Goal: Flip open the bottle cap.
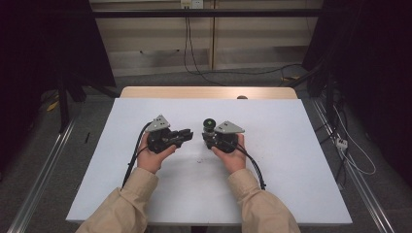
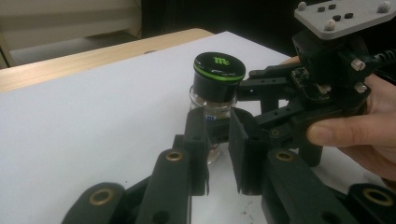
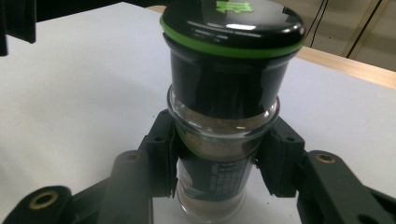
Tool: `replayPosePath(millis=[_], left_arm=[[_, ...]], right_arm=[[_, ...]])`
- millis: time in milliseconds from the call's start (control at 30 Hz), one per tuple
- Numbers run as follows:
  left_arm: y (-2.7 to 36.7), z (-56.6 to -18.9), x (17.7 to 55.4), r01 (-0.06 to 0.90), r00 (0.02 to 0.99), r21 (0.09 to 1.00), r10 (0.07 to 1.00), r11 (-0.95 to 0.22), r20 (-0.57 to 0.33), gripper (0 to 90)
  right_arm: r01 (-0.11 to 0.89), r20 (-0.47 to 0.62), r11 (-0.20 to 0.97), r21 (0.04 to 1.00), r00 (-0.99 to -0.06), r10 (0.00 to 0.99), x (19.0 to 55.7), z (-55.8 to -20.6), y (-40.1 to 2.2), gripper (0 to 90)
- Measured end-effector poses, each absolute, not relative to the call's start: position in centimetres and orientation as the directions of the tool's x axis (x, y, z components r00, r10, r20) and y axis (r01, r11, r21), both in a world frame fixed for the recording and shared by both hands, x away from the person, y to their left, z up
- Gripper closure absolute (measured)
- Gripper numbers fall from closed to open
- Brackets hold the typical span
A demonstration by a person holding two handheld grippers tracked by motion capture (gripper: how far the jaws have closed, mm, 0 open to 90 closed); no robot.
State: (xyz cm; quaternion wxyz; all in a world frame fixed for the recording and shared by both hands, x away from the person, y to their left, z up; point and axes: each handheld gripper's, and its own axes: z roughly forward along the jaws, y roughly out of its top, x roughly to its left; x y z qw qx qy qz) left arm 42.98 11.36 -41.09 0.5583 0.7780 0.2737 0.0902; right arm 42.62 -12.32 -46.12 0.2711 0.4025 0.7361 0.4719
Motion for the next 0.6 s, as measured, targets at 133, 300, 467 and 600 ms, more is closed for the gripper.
replayPosePath(millis=[133,300,467,600], left_arm=[[11.0,-41.0,43.2,0.325,0.836,0.918,0.524,-0.229,-0.166,79.9],[10.5,-41.0,43.5,0.332,0.835,0.915,0.522,-0.231,-0.172,82.1],[10.0,-41.1,43.9,0.336,0.836,0.911,0.521,-0.238,-0.172,83.1],[9.6,-41.3,44.1,0.334,0.836,0.909,0.524,-0.251,-0.162,84.1]], right_arm=[[0.337,-0.02,0.232,0.912,-0.53,0.848,42.6,-46.1,-12.3,53.3],[0.336,-0.026,0.238,0.911,-0.531,0.847,42.6,-46.1,-12.3,53.4],[0.339,-0.02,0.234,0.911,-0.531,0.847,42.6,-46.1,-12.3,53.4],[0.34,-0.021,0.235,0.91,-0.531,0.847,42.6,-46.1,-12.3,53.4]])
